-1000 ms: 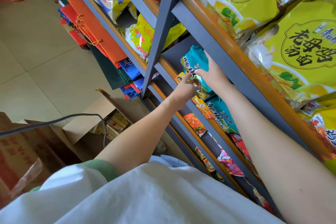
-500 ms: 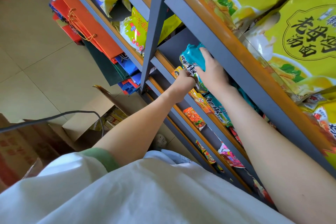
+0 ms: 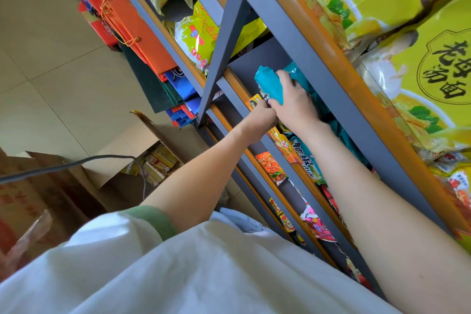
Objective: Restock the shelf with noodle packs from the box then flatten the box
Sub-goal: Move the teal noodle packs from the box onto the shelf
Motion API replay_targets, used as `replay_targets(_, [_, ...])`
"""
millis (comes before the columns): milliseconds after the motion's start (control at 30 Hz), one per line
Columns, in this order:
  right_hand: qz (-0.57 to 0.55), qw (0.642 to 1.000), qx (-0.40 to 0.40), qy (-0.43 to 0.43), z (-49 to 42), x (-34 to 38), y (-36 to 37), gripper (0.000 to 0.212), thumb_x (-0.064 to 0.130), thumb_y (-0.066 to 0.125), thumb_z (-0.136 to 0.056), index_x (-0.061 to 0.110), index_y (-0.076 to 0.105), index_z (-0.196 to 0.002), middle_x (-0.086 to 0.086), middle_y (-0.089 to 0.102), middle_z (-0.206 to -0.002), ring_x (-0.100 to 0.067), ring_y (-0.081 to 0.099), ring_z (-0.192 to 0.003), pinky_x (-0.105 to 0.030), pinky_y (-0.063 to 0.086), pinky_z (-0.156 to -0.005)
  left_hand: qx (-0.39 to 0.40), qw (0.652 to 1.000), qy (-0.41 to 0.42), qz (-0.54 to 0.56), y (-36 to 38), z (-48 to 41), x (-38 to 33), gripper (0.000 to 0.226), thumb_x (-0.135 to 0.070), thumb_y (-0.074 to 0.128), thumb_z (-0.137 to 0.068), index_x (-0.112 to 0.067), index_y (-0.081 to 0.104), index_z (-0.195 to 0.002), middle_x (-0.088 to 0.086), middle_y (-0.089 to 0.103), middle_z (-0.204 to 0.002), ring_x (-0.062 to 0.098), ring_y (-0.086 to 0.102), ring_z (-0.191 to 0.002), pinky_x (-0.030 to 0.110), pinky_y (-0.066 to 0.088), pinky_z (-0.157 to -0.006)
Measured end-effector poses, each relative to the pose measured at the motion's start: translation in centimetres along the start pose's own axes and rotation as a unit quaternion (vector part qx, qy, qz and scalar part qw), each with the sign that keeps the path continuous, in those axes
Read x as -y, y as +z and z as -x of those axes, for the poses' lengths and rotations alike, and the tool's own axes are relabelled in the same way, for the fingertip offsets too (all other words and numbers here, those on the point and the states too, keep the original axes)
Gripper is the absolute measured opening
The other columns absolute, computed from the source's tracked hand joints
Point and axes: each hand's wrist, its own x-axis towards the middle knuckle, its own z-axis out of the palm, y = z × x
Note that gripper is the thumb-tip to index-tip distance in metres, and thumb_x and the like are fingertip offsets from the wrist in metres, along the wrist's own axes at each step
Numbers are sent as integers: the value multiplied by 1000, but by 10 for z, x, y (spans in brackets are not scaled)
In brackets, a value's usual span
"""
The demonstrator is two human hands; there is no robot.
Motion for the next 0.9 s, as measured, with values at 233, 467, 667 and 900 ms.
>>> replay_targets(233, [-15, 1000, 2, 10, 8, -6, -4, 57, 18, 56, -93, 15, 27, -142, -14, 48, -135, -27, 54, -117, -33, 48, -92, 10, 998, -15, -53, 1, 9, 3, 48, -11, 59, -84, -3, 44, -128, 11, 58, -122, 23, 54, -114, 39, 46, -102])
replay_targets(467, [-55, 995, 35, 72, 11, -11, -3, 61, 19, 61, -90, 16, 25, -139, -14, 49, -133, -30, 55, -115, -36, 49, -90, -3, 997, -31, -69, 10, 9, 6, 56, -14, 58, -73, -3, 44, -126, 13, 55, -123, 24, 53, -115, 40, 45, -102])
replay_targets(667, [-78, 990, 75, 94, 10, -18, -1, 72, 19, 66, -85, 20, 23, -142, -11, 50, -132, -29, 55, -115, -38, 48, -90, -7, 996, -41, -74, 8, 10, 10, 49, -7, 54, -78, -3, 44, -126, 14, 54, -122, 27, 52, -113, 41, 46, -100])
replay_targets(900, [-158, 979, 77, 107, 5, -27, -3, 59, 8, 57, -89, 17, 29, -141, -7, 51, -134, -25, 54, -117, -24, 38, -81, -124, 989, -44, -71, 12, 10, 13, 49, -6, 46, -84, -7, 41, -133, 9, 58, -92, 10, 48, -67, 23, 42, -57])
